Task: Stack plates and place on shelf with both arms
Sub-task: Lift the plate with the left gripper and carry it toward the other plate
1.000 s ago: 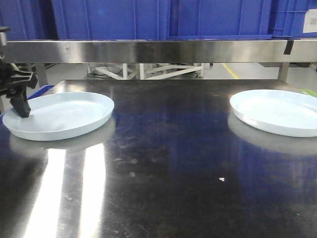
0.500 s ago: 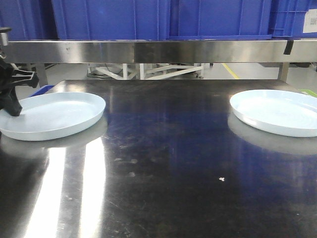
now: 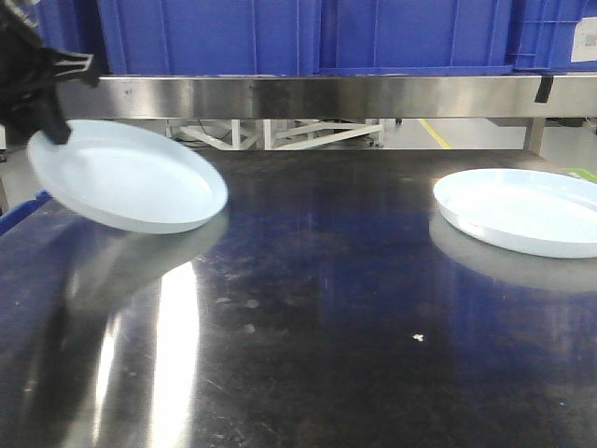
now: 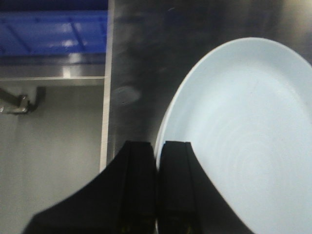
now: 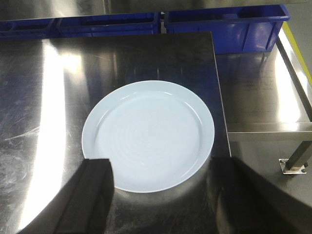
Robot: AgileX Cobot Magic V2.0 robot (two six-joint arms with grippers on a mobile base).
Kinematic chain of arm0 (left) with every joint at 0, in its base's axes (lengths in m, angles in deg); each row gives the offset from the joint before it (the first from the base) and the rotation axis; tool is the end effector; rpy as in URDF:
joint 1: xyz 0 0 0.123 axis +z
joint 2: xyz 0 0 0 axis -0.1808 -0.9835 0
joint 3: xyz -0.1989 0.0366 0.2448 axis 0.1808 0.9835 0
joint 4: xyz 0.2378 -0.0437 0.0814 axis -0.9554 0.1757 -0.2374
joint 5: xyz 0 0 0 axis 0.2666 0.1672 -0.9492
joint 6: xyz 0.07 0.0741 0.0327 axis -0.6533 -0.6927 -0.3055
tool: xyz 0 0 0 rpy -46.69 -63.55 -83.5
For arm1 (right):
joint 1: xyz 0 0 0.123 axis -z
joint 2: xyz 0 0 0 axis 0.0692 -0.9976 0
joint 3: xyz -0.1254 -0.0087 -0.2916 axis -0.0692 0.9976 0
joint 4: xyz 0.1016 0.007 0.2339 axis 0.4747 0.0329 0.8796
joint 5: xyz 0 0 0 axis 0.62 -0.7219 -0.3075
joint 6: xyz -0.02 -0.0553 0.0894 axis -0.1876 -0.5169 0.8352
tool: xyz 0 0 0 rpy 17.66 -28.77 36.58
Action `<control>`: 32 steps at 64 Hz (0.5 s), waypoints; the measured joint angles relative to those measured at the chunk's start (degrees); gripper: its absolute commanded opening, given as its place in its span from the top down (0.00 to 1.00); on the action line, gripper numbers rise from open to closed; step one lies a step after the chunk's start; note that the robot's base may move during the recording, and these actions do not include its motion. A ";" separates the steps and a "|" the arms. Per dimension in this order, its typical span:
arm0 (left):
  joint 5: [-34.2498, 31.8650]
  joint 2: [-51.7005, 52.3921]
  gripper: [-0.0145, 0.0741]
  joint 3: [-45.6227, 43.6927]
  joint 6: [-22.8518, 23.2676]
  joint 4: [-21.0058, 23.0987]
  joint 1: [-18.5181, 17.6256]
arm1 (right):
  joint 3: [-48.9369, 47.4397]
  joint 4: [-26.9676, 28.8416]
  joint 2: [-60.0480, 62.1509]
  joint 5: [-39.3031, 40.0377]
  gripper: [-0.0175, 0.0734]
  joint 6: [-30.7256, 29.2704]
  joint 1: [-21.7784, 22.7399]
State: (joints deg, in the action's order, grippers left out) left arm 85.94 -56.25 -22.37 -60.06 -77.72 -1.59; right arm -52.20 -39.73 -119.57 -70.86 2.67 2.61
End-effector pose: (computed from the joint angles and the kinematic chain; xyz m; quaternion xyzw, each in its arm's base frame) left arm 0.3955 -0.0841 0.2765 0.0535 0.9417 -0.0505 0.3284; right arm 0.1599 0.0041 0.3260 0.0501 0.8447 0.0460 0.5309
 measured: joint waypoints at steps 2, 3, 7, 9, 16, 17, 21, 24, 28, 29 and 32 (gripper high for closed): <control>0.24 0.00 0.74 -0.31 0.00 0.00 -0.88 | 0.00 0.00 0.00 0.00 0.23 0.00 0.00; 0.24 0.00 0.74 -0.47 0.00 0.00 -1.34 | 0.00 0.00 0.00 0.00 0.23 0.00 0.00; 0.24 0.00 0.74 -1.15 0.00 0.45 -3.72 | 0.00 0.00 0.00 0.00 0.23 0.00 0.00; 0.09 0.00 0.74 -1.42 0.00 1.06 -4.71 | 0.00 0.00 0.00 0.00 0.23 0.00 0.00; -1.74 0.00 0.74 -1.75 0.00 3.39 -8.22 | 0.00 0.00 0.00 0.00 0.23 0.00 0.00; -2.05 0.00 0.74 -1.86 0.00 3.72 -8.66 | 0.00 0.00 0.00 0.00 0.23 0.00 0.00; -3.30 0.00 0.74 -1.98 0.00 5.00 -10.63 | 0.00 0.00 0.00 0.00 0.23 0.00 0.00; -3.89 0.00 0.74 -2.26 0.00 6.09 -11.78 | 0.00 0.00 0.00 0.00 0.23 0.00 0.00; -4.84 0.00 0.74 -2.37 0.00 7.06 -13.29 | 0.00 0.00 0.00 0.00 0.23 0.00 0.00; -5.07 0.00 0.74 -2.37 0.00 7.32 -13.61 | 0.00 0.00 0.00 0.00 0.23 0.00 0.00; -5.62 -0.12 0.73 -2.37 0.00 7.75 -14.60 | 0.00 0.00 0.00 0.00 0.23 0.00 0.00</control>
State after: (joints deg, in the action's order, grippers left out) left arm 80.33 -56.37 -24.74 -60.06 -69.98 -16.20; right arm -52.20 -39.73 -119.57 -70.86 2.67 2.61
